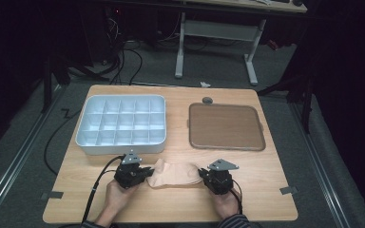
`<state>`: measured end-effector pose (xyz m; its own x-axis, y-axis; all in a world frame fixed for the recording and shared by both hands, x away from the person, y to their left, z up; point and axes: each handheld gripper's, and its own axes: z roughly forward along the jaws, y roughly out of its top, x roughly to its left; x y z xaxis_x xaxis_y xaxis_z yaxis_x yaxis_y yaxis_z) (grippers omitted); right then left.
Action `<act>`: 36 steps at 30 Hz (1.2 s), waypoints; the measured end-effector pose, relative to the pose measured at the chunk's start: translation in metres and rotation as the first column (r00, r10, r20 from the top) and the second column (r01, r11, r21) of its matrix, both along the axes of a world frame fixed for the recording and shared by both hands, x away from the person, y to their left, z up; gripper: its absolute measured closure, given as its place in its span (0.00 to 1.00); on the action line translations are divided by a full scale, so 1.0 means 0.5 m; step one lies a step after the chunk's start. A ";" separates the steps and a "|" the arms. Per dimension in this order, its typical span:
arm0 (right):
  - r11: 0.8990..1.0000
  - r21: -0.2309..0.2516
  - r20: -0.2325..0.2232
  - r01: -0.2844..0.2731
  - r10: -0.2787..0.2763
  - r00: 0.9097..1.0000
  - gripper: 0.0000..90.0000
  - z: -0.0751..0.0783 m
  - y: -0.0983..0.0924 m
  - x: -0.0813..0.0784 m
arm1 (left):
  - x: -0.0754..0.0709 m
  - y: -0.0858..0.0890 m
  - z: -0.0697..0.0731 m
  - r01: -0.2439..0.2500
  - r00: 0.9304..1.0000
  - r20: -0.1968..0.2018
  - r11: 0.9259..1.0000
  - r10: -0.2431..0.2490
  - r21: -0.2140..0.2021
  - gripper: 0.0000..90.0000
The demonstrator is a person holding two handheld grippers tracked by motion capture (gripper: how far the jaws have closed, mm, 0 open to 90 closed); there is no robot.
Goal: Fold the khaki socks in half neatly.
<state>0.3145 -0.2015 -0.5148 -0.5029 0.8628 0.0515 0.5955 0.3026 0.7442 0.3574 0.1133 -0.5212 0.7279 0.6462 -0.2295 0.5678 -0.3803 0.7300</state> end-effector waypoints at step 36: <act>0.998 -0.006 -0.010 0.062 -0.062 0.998 0.67 -0.026 -0.034 0.003 | 0.009 -0.023 -0.020 -0.040 0.999 -0.004 0.999 0.040 -0.010 0.49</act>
<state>0.3161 -0.2185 -0.5279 -0.4475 0.8928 0.0518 0.6209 0.2685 0.7365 0.3620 0.1016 -0.5313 0.7004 0.6726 -0.2387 0.5850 -0.3496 0.7318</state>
